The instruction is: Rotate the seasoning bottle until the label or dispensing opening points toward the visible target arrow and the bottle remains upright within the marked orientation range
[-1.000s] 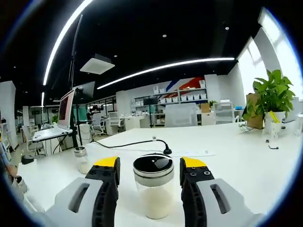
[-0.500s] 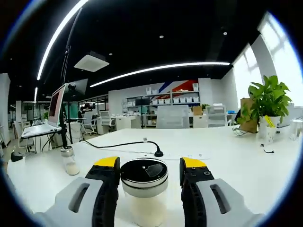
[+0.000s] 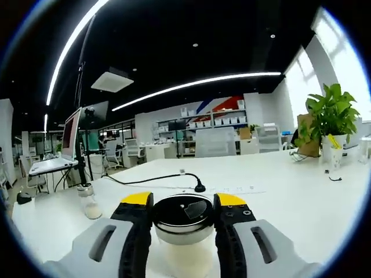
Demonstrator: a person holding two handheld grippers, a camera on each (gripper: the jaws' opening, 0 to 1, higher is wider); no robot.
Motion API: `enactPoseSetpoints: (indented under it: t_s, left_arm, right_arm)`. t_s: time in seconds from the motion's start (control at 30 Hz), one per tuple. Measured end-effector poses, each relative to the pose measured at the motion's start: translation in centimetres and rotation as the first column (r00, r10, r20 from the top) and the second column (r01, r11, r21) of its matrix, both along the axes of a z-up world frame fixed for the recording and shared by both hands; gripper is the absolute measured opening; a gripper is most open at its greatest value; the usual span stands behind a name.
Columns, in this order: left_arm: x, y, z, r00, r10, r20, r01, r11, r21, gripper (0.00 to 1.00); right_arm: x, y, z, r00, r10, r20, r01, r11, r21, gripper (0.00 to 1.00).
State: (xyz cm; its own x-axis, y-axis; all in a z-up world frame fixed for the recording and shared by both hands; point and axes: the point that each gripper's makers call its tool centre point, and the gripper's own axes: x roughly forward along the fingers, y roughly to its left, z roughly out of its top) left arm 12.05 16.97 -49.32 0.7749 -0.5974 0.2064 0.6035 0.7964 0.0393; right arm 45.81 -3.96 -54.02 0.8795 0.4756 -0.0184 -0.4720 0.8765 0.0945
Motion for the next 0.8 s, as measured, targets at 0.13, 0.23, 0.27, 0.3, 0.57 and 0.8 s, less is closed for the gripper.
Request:
enactPoseSetpoints:
  t_s: [0.13, 0.23, 0.27, 0.3, 0.57, 0.8]
  left_arm:
    - [0.1, 0.3, 0.0, 1.0, 0.002, -0.002, -0.002, 1.0, -0.012, 0.39]
    - [0.2, 0.4, 0.1, 1.0, 0.007, 0.002, -0.007, 1.0, -0.021, 0.39]
    - [0.3, 0.4, 0.2, 1.0, 0.007, 0.002, -0.007, 1.0, -0.023, 0.39]
    - [0.3, 0.3, 0.2, 1.0, 0.005, 0.002, -0.005, 1.0, -0.023, 0.39]
    - [0.5, -0.9, -0.3, 1.0, -0.019, -0.005, 0.019, 1.0, -0.009, 0.39]
    - [0.6, -1.3, -0.5, 1.0, -0.024, -0.011, 0.024, 1.0, -0.005, 0.39]
  right_arm:
    - [-0.2, -0.1, 0.0, 1.0, -0.002, -0.003, 0.002, 1.0, -0.011, 0.4]
    - [-0.7, -0.6, 0.0, 1.0, -0.003, -0.016, 0.003, 1.0, -0.015, 0.4]
    - [-0.9, -0.7, 0.1, 1.0, -0.002, -0.008, 0.002, 1.0, -0.01, 0.4]
    - [-1.1, -0.8, 0.2, 1.0, 0.003, -0.008, -0.003, 1.0, -0.009, 0.4]
    - [-4.6, -0.8, 1.3, 0.997, 0.079, 0.006, -0.079, 0.997, -0.018, 0.4]
    - [-7.4, -1.7, 1.0, 0.994, 0.111, 0.015, -0.11, 0.992, -0.064, 0.4]
